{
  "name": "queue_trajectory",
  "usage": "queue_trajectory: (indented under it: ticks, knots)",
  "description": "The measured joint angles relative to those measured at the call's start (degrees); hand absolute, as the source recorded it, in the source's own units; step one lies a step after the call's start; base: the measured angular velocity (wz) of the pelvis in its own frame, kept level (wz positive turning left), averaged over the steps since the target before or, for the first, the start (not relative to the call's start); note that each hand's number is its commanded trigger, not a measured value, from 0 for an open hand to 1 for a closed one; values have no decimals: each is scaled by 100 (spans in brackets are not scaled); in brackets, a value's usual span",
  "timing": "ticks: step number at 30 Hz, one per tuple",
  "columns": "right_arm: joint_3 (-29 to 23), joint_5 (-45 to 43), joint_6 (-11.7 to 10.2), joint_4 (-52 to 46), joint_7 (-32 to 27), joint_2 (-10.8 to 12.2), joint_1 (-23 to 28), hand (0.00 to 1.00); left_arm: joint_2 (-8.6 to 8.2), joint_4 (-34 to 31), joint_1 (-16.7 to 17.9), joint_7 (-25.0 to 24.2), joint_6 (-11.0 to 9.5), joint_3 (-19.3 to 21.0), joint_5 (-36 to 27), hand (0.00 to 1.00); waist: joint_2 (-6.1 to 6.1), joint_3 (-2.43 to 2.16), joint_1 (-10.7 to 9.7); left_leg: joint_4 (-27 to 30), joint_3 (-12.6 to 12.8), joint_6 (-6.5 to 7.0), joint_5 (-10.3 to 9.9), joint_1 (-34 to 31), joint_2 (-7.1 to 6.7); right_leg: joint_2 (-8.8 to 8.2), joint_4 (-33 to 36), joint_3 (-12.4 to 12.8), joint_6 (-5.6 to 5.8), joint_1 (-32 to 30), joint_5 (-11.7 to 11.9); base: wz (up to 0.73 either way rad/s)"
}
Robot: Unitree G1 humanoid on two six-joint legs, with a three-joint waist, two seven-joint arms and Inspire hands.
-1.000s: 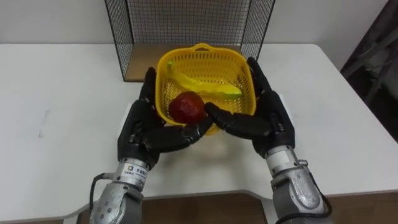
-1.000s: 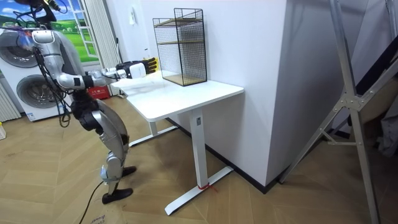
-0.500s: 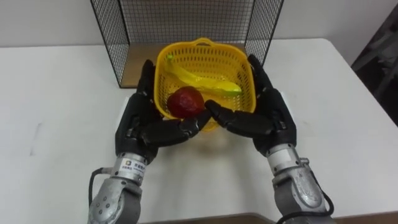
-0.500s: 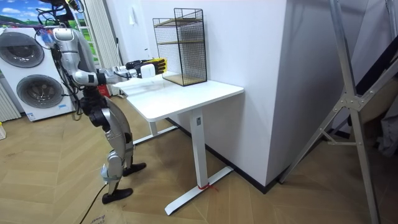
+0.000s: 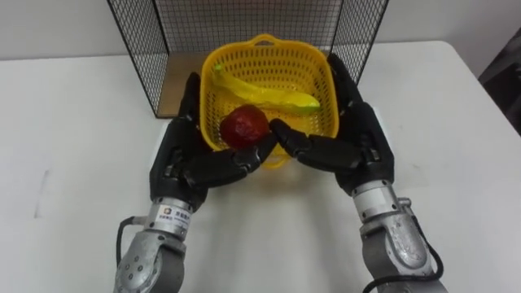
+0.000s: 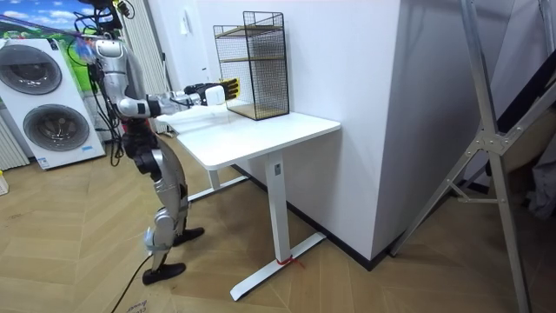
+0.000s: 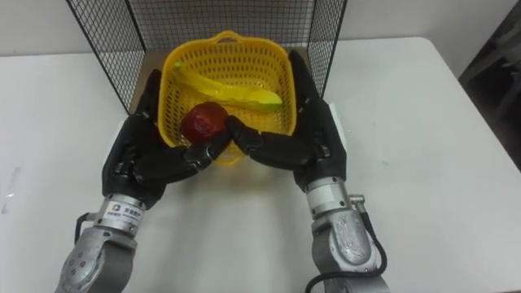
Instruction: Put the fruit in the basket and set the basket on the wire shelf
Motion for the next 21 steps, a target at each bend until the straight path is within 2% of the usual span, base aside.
queue_trajectory:
  ticks: [1, 2, 3, 4, 5, 6, 7, 8, 9, 10, 11, 12, 13, 14, 21]
  knots:
    - [-1, -26, -3, 0, -30, 4, 0, 0, 2, 0, 1, 0, -4, -2, 1, 0, -3, 8, -40, -13, -1, 52, -78, 97, -43, -112, 576, 12, 14, -173, -5, 10]
    - [-4, -31, -23, 0, -48, 9, -1, 0, -3, 0, -1, 0, -17, -5, 0, 0, -40, 26, -46, 0, -1, 123, -154, 196, -138, -282, 1330, 45, 87, -429, 47, 10]
    - [-4, -37, -27, 1, -50, 12, 0, 0, -6, 0, -1, 0, -17, -10, 0, 0, -60, 38, -61, 11, 11, 164, -187, 254, -200, -354, 1661, 74, 143, -547, 116, 13]
    - [-5, -41, -27, 4, -55, 17, 4, 0, -8, 1, 0, 4, -16, -35, -10, 0, -65, 46, -85, 17, -1, 241, -252, 360, -306, -451, 2206, 197, 133, -724, 315, 13]
    - [-21, -40, -27, 5, -57, 21, 7, 0, -11, 1, -1, 5, -18, -66, -17, 0, -35, 55, -107, 13, -9, 304, -299, 476, -346, -474, 2568, 327, 135, -899, 600, 9]
    - [-36, -38, -28, 7, -56, 26, 10, 0, -14, 1, 1, 6, -18, -77, -16, 0, 9, 73, -120, 3, -26, 329, -325, 530, -344, -467, 2698, 353, 153, -953, 761, 4]
    - [-54, -48, -28, 11, -56, 25, 26, 0, -17, 1, 1, 12, -18, -82, 0, 0, 102, 92, -114, -42, -127, 360, -353, 618, -328, -429, 2756, 324, 210, -986, 784, 0]
    - [-51, -48, -29, 10, -41, 29, 36, 0, -14, 1, -1, 29, -50, -67, -2, 0, 135, 87, -117, -121, -142, 378, -343, 658, -298, -362, 2474, 315, 215, -1035, 506, 0]
    - [-44, -41, -30, 10, -35, 37, 35, 0, -13, 1, -5, 39, -70, -64, -2, 0, 154, 91, -124, -136, -143, 393, -325, 657, -277, -310, 2258, 316, 189, -1077, 388, 7]
    - [-46, -38, -31, 12, -29, 29, 41, 0, -13, 4, -11, 49, -83, -73, -2, 0, 185, 109, -135, -154, -142, 413, -318, 652, -240, -204, 1701, 293, 153, -1151, 266, 7]
    - [-52, -40, -30, 14, -29, 32, 42, 0, -14, 26, -11, 49, -83, -79, -2, 0, 172, 101, -104, -190, -108, 422, -313, 649, -242, -146, 1050, 273, 142, -1200, 294, 3]
    - [-43, -39, -30, 15, -31, 32, 40, 0, -13, 45, -12, 49, -83, -81, -4, 0, 164, 96, -89, -193, -87, 429, -319, 658, -248, -112, 693, 261, 130, -1196, 393, 0]
    - [-28, -34, -27, 26, -47, 37, 48, 0, -42, 117, -18, 51, -87, -92, -12, 0, 202, 83, -78, -200, -117, 427, -345, 713, -250, -10, 312, 253, 106, -1151, 694, -6]
    - [-31, -34, -15, 41, -56, 19, 51, 0, -56, 161, -19, 51, -87, -109, -2, 0, 273, 30, -29, -294, -115, 417, -344, 777, -214, 61, 92, 234, 87, -1052, 771, -9]
    - [-42, -33, -3, 41, -56, 28, 8, 0, -30, 151, -48, 51, -104, -100, 3, 0, 266, 17, -26, -748, -50, 381, -329, 1159, -94, 243, -455, 276, 79, -610, 936, -10]
